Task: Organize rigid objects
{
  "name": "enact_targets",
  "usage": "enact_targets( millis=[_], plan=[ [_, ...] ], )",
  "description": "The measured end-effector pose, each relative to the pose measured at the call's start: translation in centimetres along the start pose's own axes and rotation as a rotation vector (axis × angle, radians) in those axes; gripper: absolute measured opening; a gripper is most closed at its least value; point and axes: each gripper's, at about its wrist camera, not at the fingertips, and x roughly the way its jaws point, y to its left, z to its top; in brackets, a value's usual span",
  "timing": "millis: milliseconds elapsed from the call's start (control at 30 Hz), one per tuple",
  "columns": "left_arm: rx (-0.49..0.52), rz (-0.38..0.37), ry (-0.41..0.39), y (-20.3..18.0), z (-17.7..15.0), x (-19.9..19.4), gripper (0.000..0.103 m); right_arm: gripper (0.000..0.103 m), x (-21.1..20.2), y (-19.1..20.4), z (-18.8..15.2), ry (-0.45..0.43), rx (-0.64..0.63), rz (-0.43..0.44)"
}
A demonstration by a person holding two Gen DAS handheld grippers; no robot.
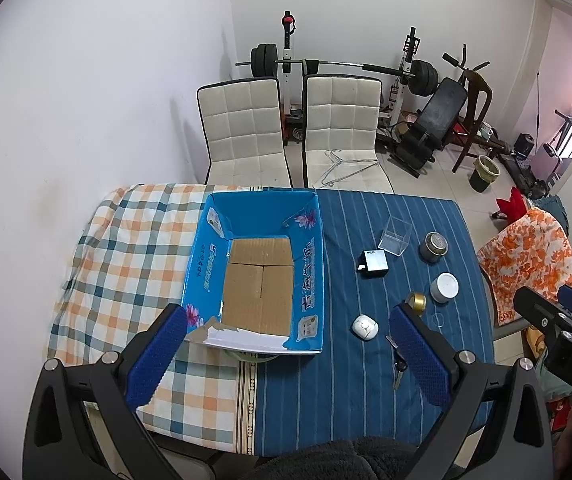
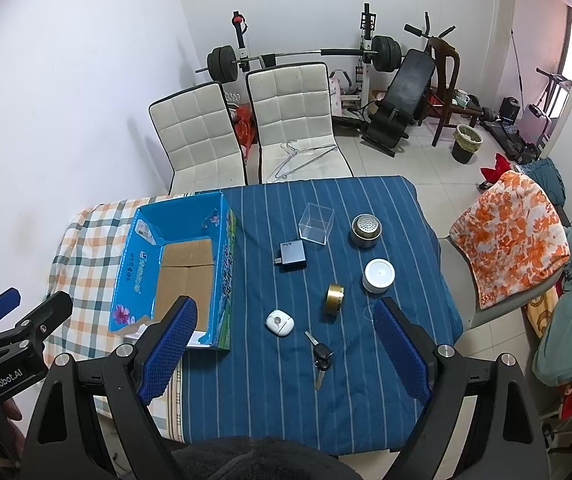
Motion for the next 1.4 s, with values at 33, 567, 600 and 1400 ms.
enact_targets(
  millis=[33,567,600,1400],
  plan=[
    [-0.001,0.001,0.000,0.00,0.02,0.07,0.103,0.092,0.11,0.05,0.04,-0.001,-0.001,-0.001],
    [-0.001,0.001,0.002,0.22,0.18,0.19,0.103,0.092,0.31,0.11,0.13,0.002,-0.002,0.006],
    [0.000,0.001,0.003,0.22,0.24,0.30,0.103,0.092,0.31,0.12,0.12,0.004,-0.001,0.008],
    [-0.003,0.000,0.003,0.05,0.28,0.35,0.103,0.092,0.18,0.10,-0.16,0.013,0.004,0.016]
  ],
)
